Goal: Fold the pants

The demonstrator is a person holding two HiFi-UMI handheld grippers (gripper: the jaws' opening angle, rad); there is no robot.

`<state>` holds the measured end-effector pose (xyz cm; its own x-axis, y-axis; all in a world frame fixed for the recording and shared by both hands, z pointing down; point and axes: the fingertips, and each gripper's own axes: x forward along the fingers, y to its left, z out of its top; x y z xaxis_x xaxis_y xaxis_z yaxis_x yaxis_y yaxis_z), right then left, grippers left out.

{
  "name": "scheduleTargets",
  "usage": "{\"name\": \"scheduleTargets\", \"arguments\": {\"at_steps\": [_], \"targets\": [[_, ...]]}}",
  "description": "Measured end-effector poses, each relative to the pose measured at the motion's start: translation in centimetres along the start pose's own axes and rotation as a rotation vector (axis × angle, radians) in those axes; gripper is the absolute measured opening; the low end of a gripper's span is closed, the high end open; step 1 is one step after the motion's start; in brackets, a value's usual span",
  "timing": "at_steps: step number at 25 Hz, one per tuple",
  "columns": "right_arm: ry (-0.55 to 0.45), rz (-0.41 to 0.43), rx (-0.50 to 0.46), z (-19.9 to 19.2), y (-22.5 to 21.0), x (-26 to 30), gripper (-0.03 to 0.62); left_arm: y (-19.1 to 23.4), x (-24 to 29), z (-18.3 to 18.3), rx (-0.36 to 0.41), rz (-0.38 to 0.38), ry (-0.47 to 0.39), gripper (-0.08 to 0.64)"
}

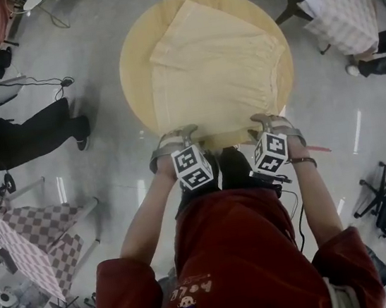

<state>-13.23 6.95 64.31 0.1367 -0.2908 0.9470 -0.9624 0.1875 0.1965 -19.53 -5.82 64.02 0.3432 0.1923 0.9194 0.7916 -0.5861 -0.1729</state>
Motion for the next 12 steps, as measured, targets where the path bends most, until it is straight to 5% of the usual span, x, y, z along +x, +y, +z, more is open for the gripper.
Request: {"name": "scheduleTargets", "arguments": {"at_steps": [6,12], "targets": [[0.0,0.039,0.025,0.1,0.27,0.03,0.133,-0.32,0.23,-0.13,-0.021,-0.054,0.025,0.16],[0.015,0.11,0.051,0.26,0.74,0.19,0.108,-0.58,0.3,-0.23,-0.128,-0.18,0.029,0.112]]}}
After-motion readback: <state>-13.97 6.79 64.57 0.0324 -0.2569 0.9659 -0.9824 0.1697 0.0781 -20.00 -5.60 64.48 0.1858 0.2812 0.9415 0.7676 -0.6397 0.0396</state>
